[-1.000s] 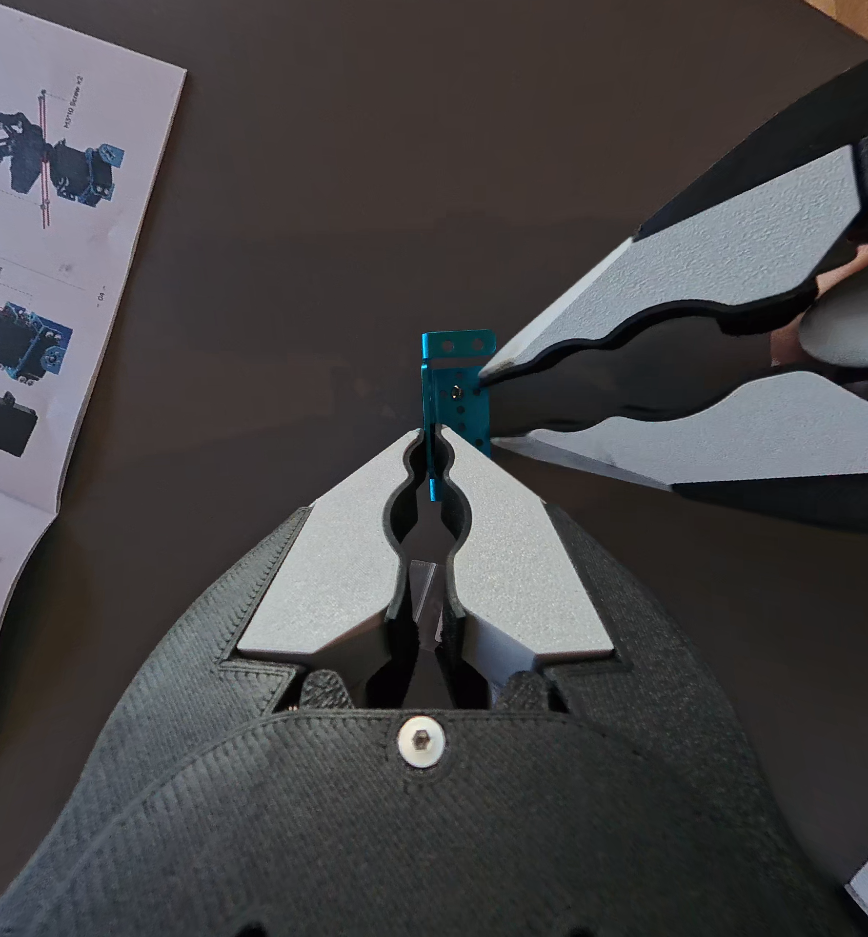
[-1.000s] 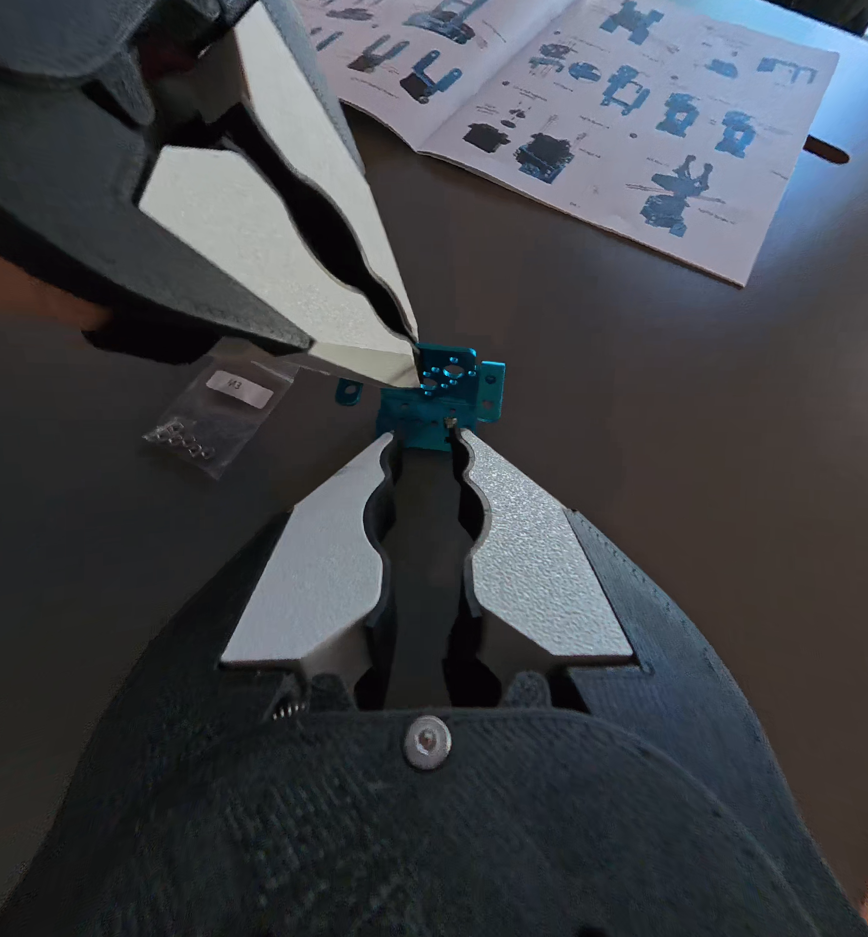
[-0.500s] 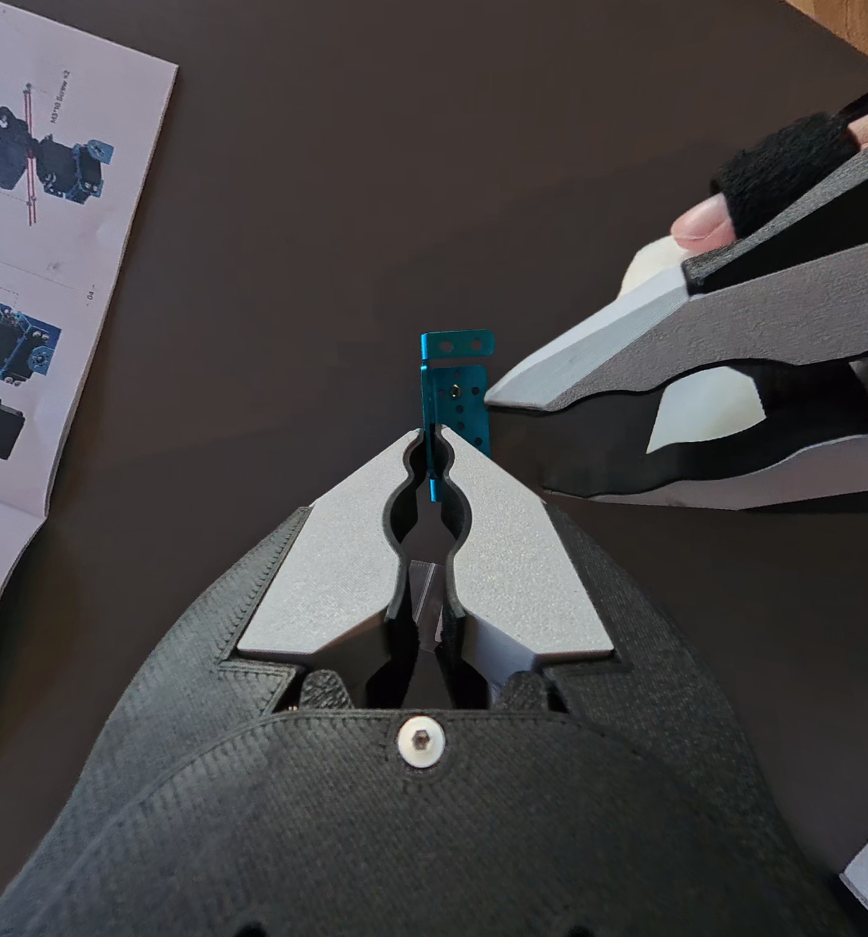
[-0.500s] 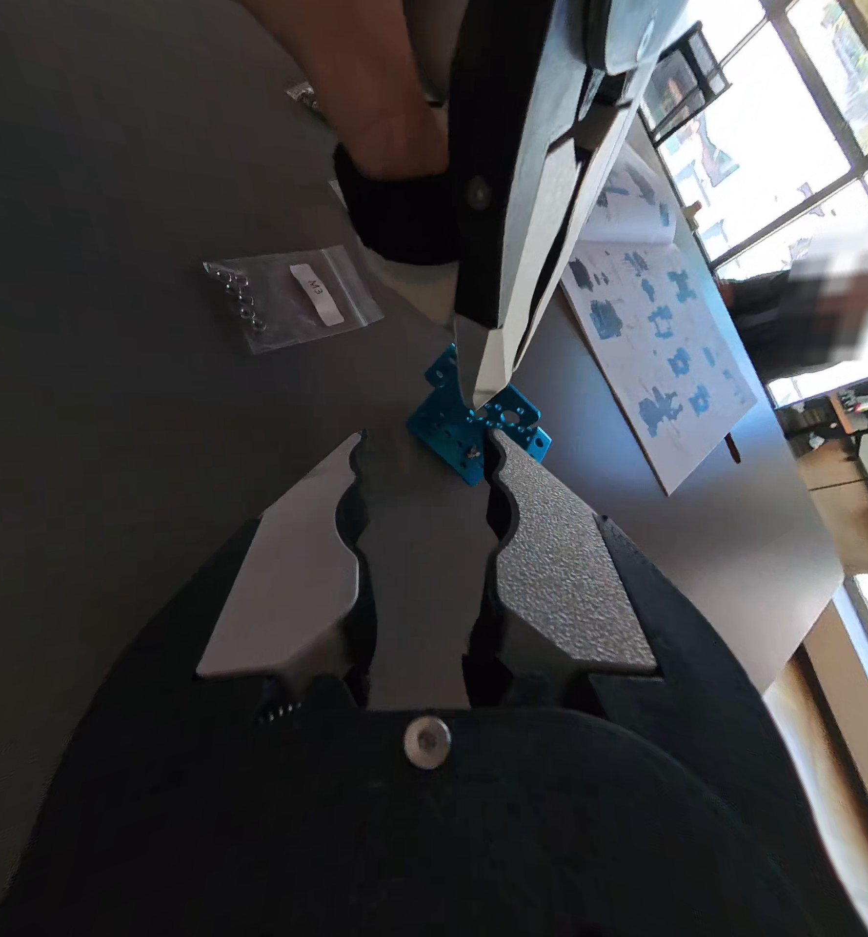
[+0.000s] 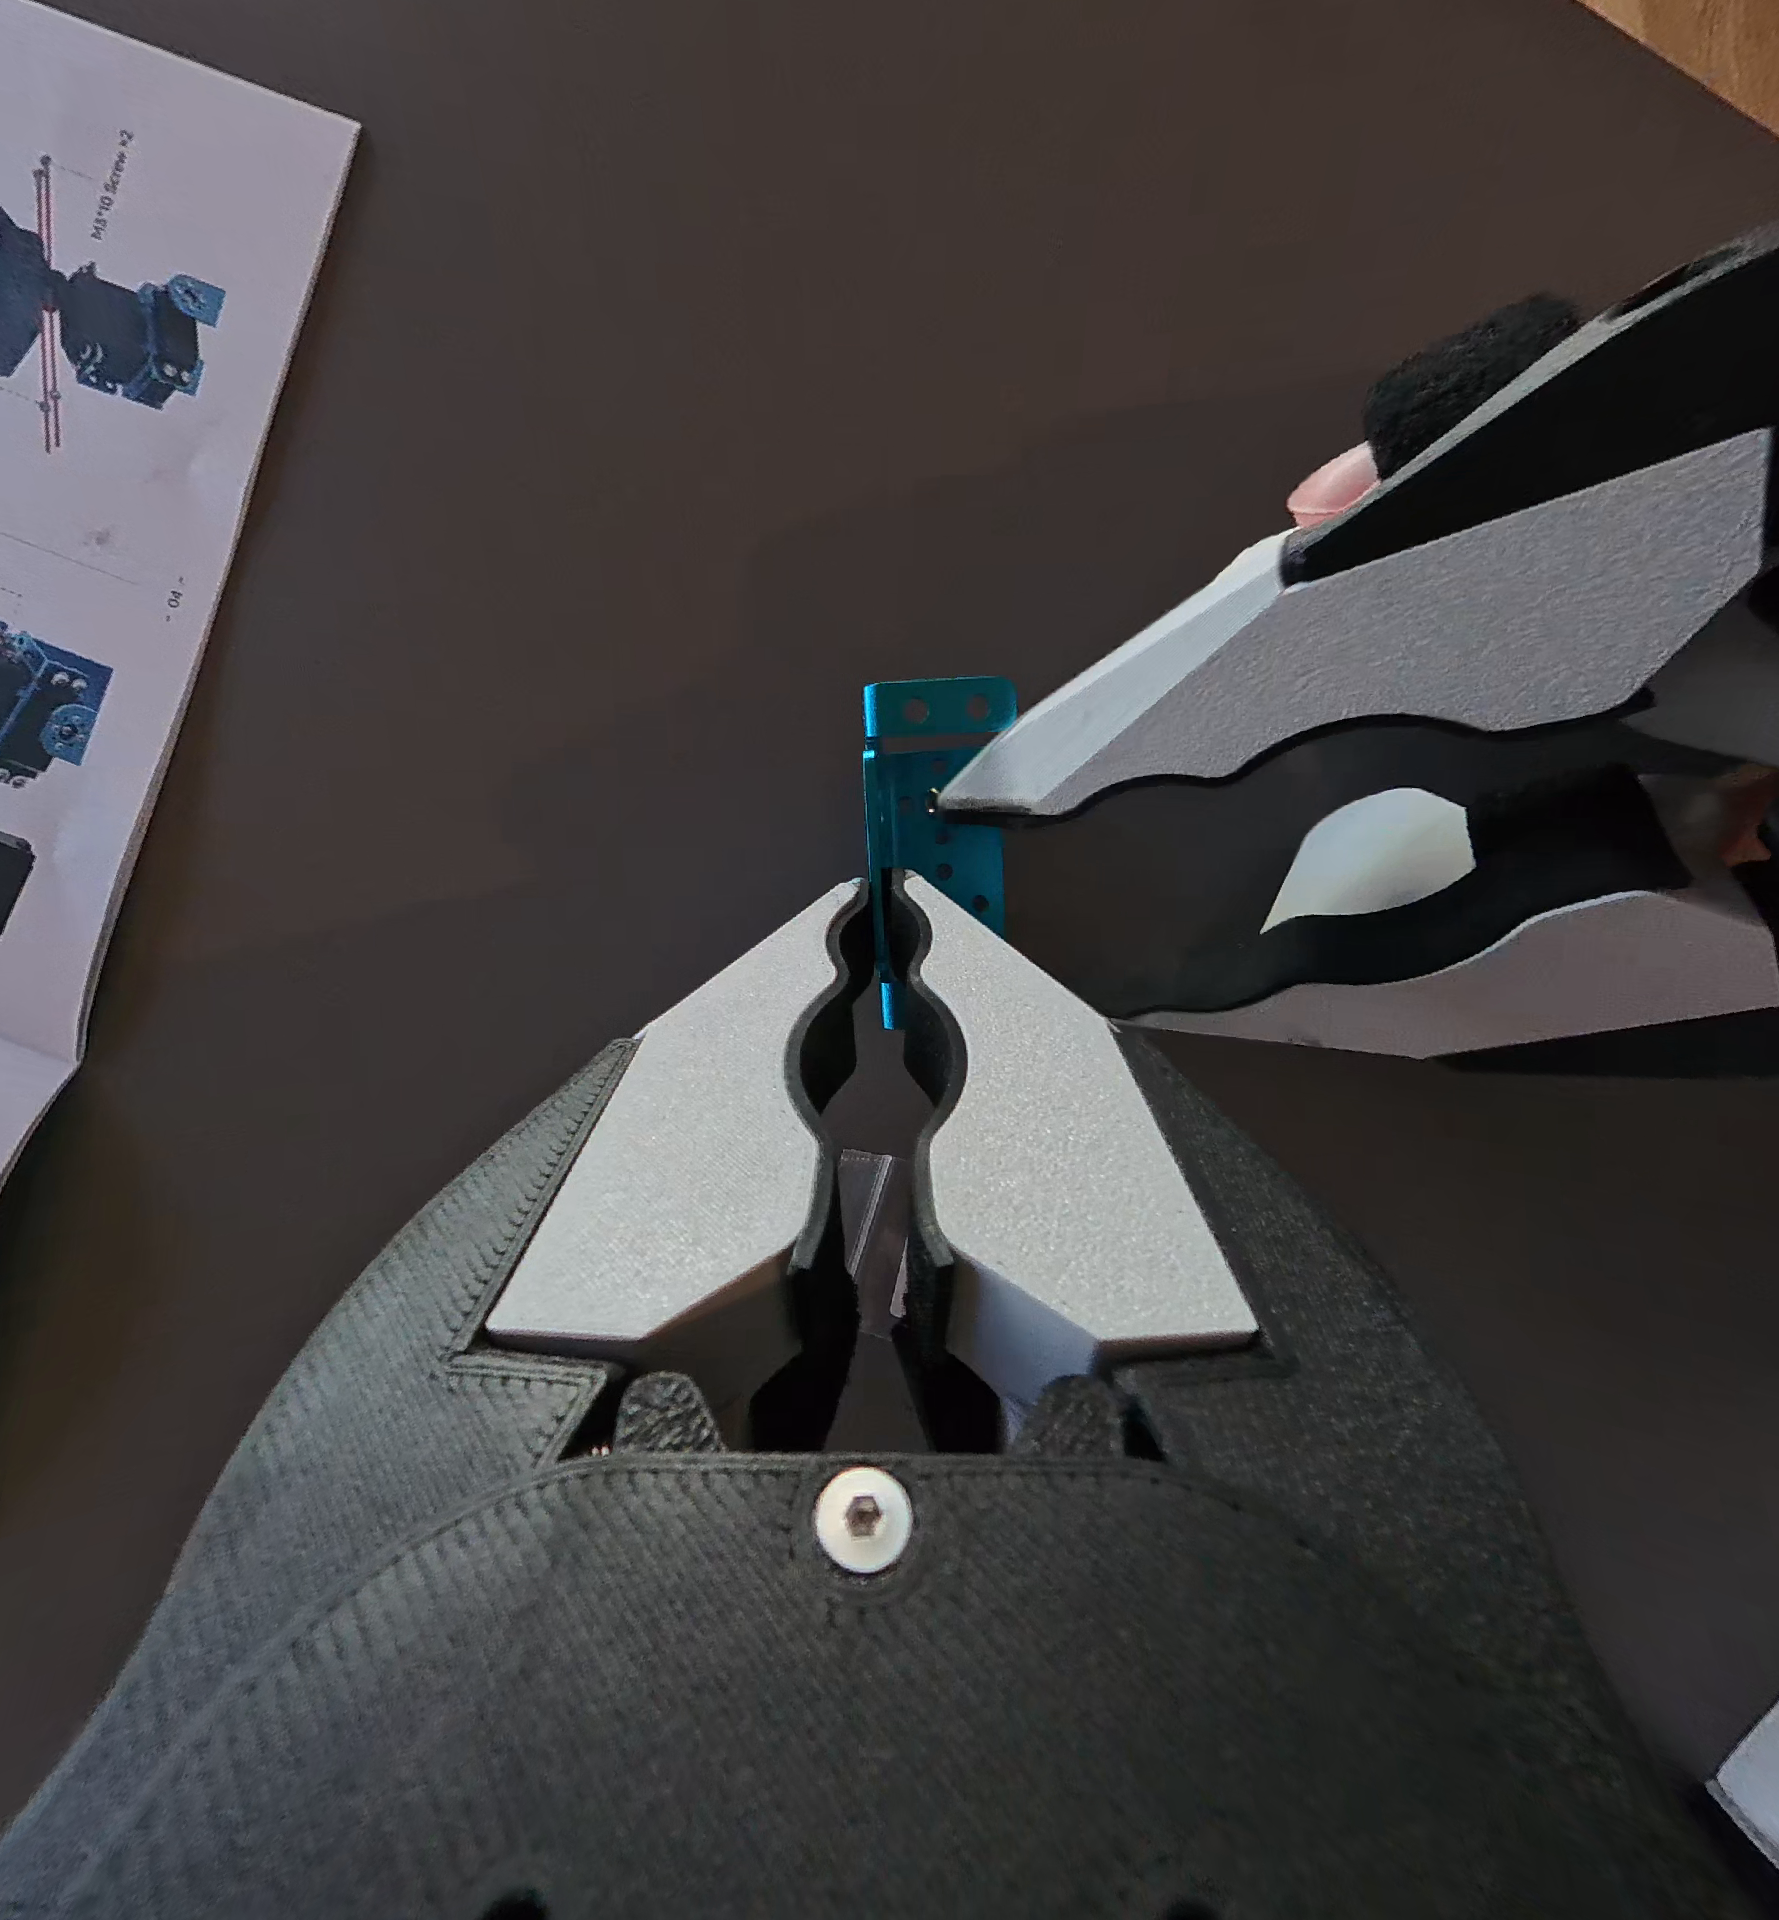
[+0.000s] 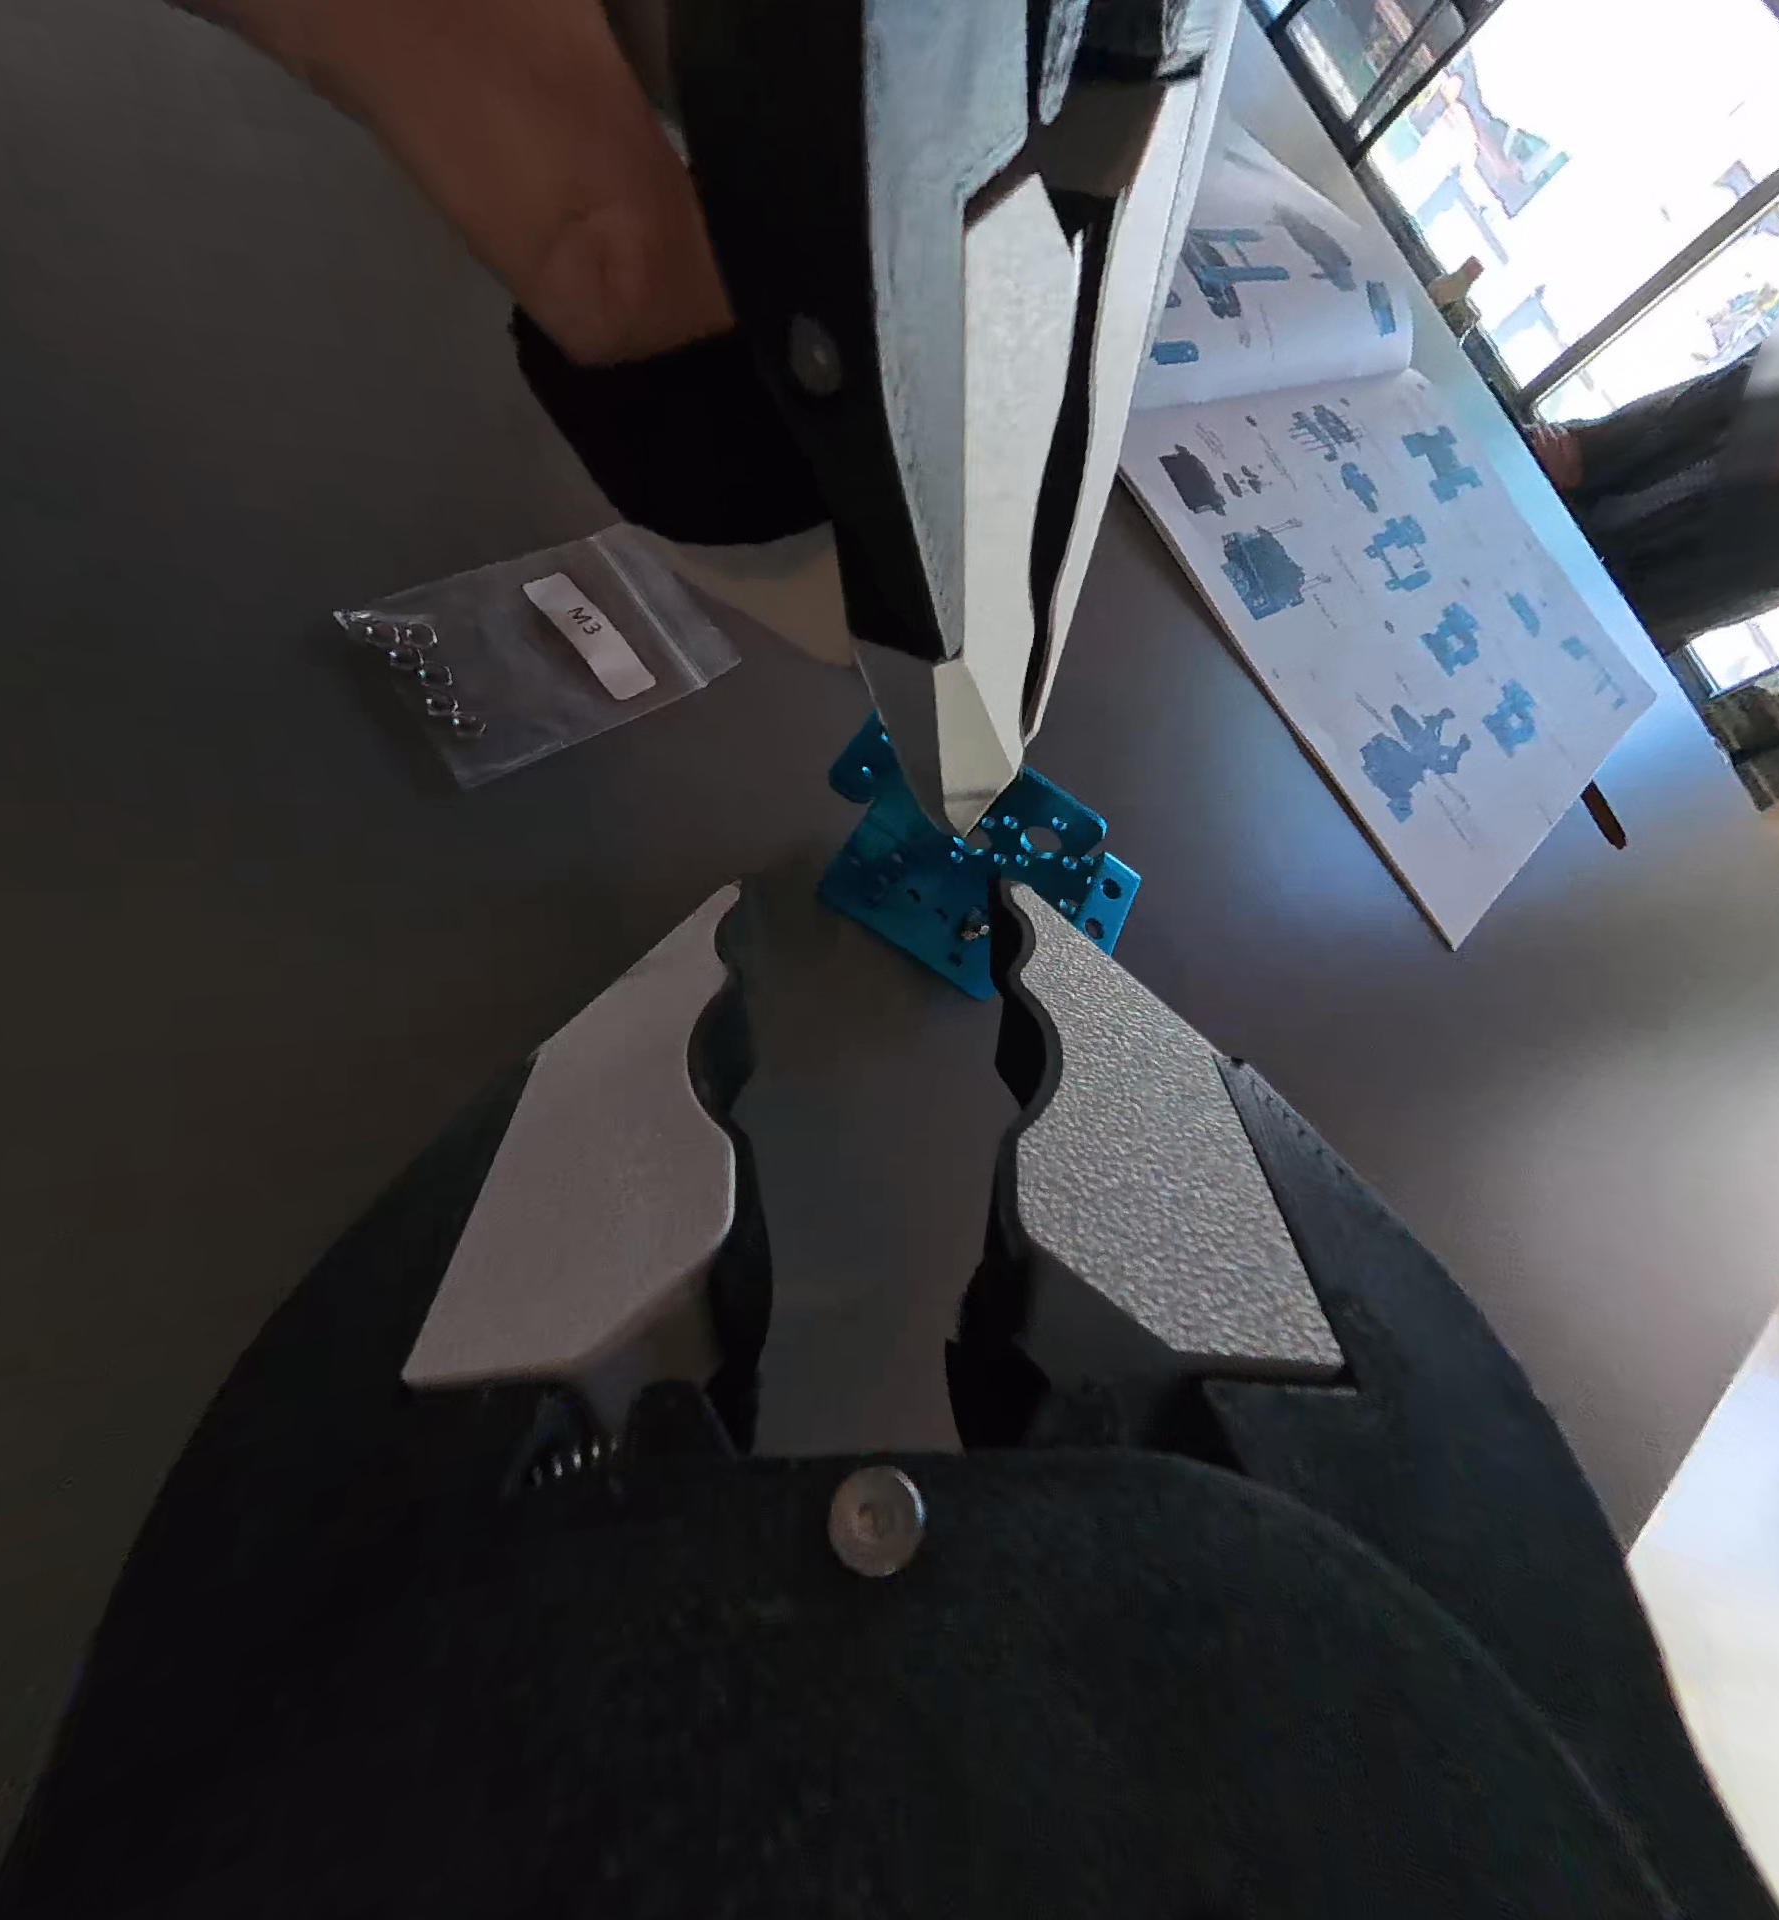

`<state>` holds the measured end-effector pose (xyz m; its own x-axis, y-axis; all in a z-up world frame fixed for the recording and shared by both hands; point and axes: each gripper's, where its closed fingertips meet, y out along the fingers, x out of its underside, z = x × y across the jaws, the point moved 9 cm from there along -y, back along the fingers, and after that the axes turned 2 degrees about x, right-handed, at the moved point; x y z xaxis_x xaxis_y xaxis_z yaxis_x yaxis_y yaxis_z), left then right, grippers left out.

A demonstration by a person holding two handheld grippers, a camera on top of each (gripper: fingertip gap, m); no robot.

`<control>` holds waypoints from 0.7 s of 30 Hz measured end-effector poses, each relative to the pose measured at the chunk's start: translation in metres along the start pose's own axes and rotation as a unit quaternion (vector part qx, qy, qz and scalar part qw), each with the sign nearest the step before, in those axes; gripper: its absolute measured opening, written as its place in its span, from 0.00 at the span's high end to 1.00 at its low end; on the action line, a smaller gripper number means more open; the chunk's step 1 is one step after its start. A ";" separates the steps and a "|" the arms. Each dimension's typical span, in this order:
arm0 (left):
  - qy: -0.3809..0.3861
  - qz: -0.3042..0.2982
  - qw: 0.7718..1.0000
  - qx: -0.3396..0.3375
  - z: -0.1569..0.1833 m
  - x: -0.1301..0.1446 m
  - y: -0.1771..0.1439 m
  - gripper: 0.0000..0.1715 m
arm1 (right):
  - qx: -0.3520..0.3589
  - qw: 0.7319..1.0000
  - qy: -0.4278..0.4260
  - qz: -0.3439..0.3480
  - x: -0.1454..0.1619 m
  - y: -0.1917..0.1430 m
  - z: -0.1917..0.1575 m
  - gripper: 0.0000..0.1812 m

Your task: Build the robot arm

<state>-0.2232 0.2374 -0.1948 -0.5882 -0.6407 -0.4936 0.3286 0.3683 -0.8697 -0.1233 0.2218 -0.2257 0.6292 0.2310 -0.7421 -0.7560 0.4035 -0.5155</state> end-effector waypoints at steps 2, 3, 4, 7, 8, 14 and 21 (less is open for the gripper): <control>0.001 0.000 1.000 -0.001 0.000 0.000 0.000 0.99 | -0.004 1.000 0.005 -0.005 -0.001 0.001 0.001 0.76; 0.001 0.000 1.000 -0.001 0.000 0.000 0.000 0.99 | -0.006 1.000 0.008 -0.006 -0.001 0.001 0.001 0.76; 0.000 0.000 1.000 -0.001 0.000 0.000 0.000 0.99 | -0.007 1.000 0.008 -0.007 -0.001 0.002 0.001 0.76; -0.001 -0.001 1.000 0.000 0.000 0.000 0.000 0.99 | -0.010 1.000 0.010 -0.017 -0.001 0.003 0.001 0.76; -0.001 -0.001 1.000 0.000 0.000 0.000 0.000 0.99 | -0.010 1.000 0.010 -0.018 -0.001 0.003 0.001 0.76; -0.001 -0.001 1.000 0.000 0.000 0.000 0.000 0.99 | -0.014 0.999 0.020 -0.028 -0.001 0.004 0.002 0.77; -0.002 0.000 1.000 0.000 -0.001 0.000 0.000 0.99 | -0.017 0.998 0.037 -0.037 -0.002 0.005 0.003 0.77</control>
<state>-0.2234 0.2380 -0.1949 -0.5857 -0.6433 -0.4932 0.3290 0.3673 -0.8699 -0.1273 0.2260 -0.2256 0.6695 0.1344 -0.7305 -0.7144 0.3859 -0.5837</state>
